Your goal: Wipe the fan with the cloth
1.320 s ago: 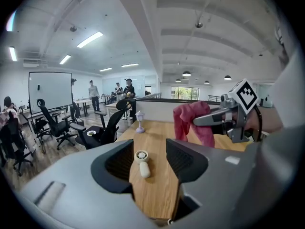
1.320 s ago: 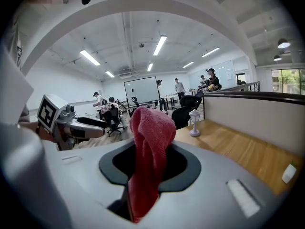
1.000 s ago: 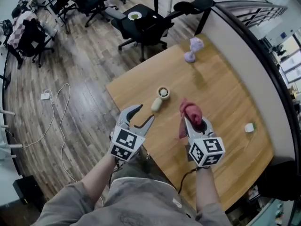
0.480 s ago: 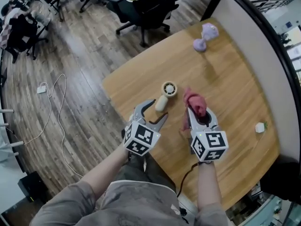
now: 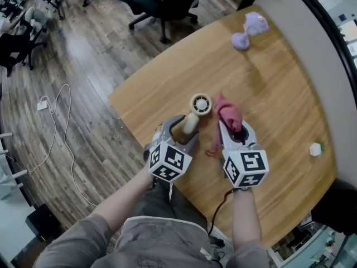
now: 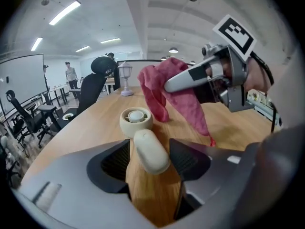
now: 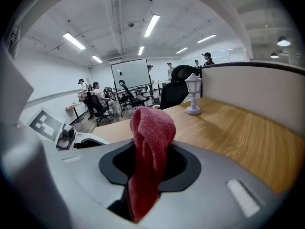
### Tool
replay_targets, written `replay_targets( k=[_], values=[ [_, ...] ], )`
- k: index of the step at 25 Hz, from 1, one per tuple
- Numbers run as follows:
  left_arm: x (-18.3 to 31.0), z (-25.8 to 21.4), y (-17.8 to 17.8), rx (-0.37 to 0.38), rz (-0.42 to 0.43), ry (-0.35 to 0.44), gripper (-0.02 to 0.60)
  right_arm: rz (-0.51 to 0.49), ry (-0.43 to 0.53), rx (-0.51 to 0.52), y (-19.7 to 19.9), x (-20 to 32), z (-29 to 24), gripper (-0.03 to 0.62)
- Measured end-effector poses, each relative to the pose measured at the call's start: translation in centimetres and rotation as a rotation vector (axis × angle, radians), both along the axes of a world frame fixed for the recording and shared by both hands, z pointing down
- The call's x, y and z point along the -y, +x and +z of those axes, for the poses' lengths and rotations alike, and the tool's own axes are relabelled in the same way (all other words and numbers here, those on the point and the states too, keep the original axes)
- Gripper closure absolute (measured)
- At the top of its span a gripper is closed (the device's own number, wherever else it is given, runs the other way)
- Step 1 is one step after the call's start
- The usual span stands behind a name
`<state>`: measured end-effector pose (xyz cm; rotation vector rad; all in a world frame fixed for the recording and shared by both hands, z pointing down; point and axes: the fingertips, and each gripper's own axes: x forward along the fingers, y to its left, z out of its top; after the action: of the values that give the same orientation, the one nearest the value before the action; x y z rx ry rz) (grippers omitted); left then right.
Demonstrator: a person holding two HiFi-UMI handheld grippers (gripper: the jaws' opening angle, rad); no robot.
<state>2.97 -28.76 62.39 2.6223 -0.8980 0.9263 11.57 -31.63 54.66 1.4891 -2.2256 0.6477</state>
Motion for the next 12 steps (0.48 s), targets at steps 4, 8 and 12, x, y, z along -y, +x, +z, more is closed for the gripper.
replay_targets(
  k=[4,8,12],
  values=[
    [0.3,0.5,0.0,-0.045,-0.001,-0.006,0.354,-0.01,-0.002,-0.02,0.0,1.1,1.2,0.479],
    [0.7,0.8,-1.1,-0.053,-0.001,-0.003,0.394,-0.014,-0.013,-0.027,-0.1,2.1,2.0,0.479],
    [0.8,0.4,-1.9,-0.105,0.084,-0.026,0.4,-0.032,-0.035,-0.068,-0.6,2.6,2.8,0.479]
  ],
)
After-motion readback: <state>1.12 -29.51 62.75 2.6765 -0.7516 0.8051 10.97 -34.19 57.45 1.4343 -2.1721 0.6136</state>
